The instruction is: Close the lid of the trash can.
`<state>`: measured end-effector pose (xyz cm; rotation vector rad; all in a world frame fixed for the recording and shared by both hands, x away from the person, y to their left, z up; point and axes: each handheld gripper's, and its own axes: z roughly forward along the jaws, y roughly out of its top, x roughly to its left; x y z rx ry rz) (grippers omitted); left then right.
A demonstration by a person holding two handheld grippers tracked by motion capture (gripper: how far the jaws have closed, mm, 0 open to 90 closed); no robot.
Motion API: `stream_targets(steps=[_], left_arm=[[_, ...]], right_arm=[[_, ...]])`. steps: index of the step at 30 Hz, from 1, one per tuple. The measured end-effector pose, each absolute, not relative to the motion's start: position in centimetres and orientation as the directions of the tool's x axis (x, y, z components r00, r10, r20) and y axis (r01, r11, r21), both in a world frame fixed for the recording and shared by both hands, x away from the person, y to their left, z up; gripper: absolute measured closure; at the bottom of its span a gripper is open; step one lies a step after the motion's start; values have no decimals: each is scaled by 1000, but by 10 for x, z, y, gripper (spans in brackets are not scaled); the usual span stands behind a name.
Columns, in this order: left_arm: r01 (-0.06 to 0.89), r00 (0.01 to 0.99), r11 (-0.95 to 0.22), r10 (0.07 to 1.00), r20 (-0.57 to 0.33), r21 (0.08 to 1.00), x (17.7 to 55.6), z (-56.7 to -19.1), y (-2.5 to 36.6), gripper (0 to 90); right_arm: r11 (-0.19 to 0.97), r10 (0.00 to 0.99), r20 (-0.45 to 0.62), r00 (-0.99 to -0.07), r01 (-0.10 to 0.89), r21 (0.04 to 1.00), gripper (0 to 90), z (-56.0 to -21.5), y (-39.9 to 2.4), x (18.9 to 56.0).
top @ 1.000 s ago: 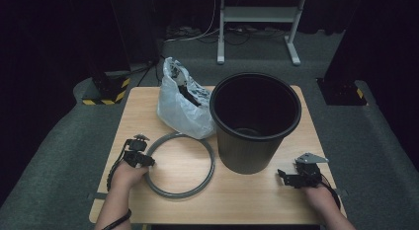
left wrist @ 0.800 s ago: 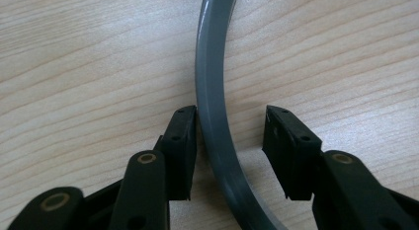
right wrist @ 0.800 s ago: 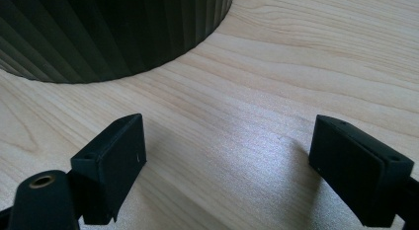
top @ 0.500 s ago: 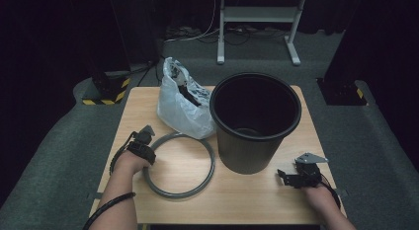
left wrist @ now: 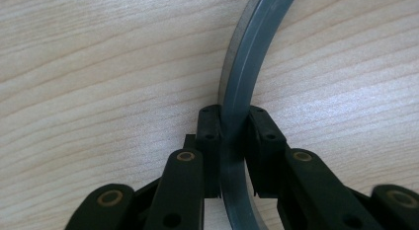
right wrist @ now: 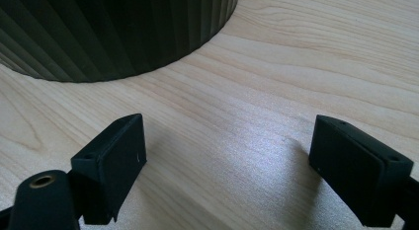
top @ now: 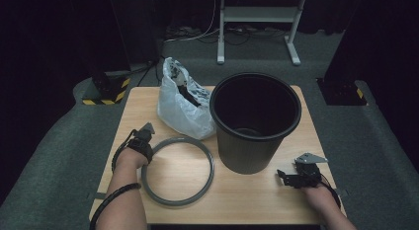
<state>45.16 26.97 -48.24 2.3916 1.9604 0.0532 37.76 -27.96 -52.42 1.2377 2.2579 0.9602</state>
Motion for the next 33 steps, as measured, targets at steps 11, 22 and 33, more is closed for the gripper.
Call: stream_targets(steps=[11, 22, 33], left_arm=[[979, 187, -183, 982, -37, 88, 448, -482, 276, 777], [981, 188, -181, 977, -100, 73, 445, -478, 284, 784], [987, 149, -139, 978, -146, 77, 434, -469, 298, 786]], right_arm=[[378, 842, -12, -539, 574, 726, 140, -524, -279, 378], [377, 842, -11, -539, 575, 726, 140, -524, -279, 378], [380, 841, -14, -540, 573, 727, 141, -524, -279, 378]])
